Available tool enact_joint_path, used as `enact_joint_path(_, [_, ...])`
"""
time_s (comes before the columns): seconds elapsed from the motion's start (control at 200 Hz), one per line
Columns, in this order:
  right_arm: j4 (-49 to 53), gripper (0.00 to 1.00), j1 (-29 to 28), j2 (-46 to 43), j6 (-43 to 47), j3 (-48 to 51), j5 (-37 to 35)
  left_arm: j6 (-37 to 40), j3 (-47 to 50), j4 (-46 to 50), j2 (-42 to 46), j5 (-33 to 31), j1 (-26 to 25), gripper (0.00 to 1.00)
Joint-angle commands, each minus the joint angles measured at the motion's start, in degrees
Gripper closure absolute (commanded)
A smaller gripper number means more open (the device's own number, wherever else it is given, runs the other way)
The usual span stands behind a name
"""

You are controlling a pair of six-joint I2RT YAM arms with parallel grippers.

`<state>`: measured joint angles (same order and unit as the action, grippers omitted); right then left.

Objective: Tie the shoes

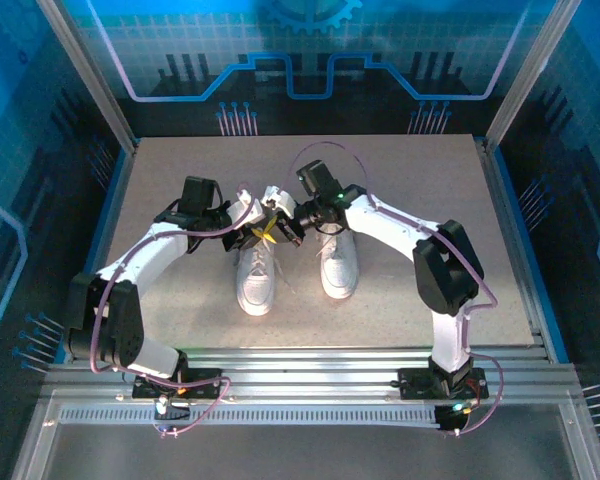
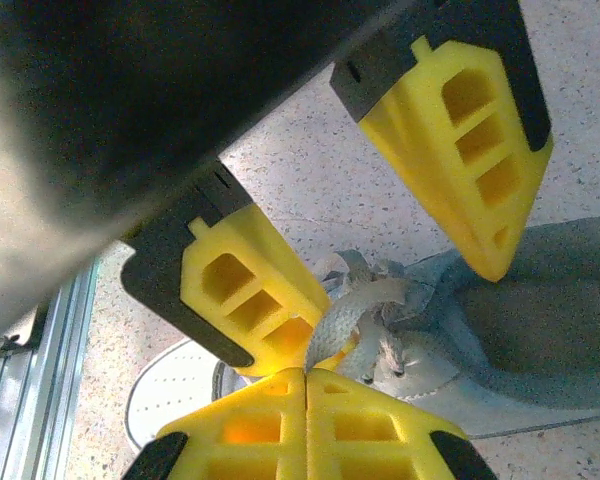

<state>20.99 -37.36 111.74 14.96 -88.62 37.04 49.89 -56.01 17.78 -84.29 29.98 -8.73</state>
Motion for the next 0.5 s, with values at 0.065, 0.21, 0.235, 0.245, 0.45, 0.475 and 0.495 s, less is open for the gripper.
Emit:
enact_joint_path(0.065, [4.88, 1.0, 0.12, 1.29, 3.3, -2.77, 0.81, 1.35, -1.36, 1.8, -0.52, 3.51, 0.38, 0.66])
enact_joint_path(0.21, [4.85, 1.0, 0.11, 1.11, 3.33, -2.67, 0.4, 1.37, -0.88, 1.63, -0.01, 3.36, 0.38, 0.78])
enact_joint_path(0.235, [4.72, 1.0, 0.1, 1.11, 3.25, -2.7, 0.45, 1.37, -0.73, 1.55, 0.13, 3.33, 0.38, 0.79])
enact_joint_path(0.245, [4.73, 1.0, 0.14, 1.11, 3.24, -2.7, 0.48, 1.38, -0.69, 1.49, 0.21, 3.33, 0.38, 0.79])
enact_joint_path(0.45, [3.62, 1.0, -0.07, 0.89, 2.35, -2.37, 0.85, 0.76, 0.37, 0.91, 0.94, 2.68, 0.21, 0.91])
enact_joint_path(0.475, [3.42, 1.0, -0.14, 0.83, 2.24, -2.41, 0.91, 0.61, 0.64, 0.67, 1.04, 2.48, 0.12, 0.93])
enact_joint_path(0.495, [3.25, 1.0, -0.12, 0.81, 2.2, -2.4, 0.93, 0.56, 0.8, 0.53, 1.12, 2.22, -0.01, 0.94])
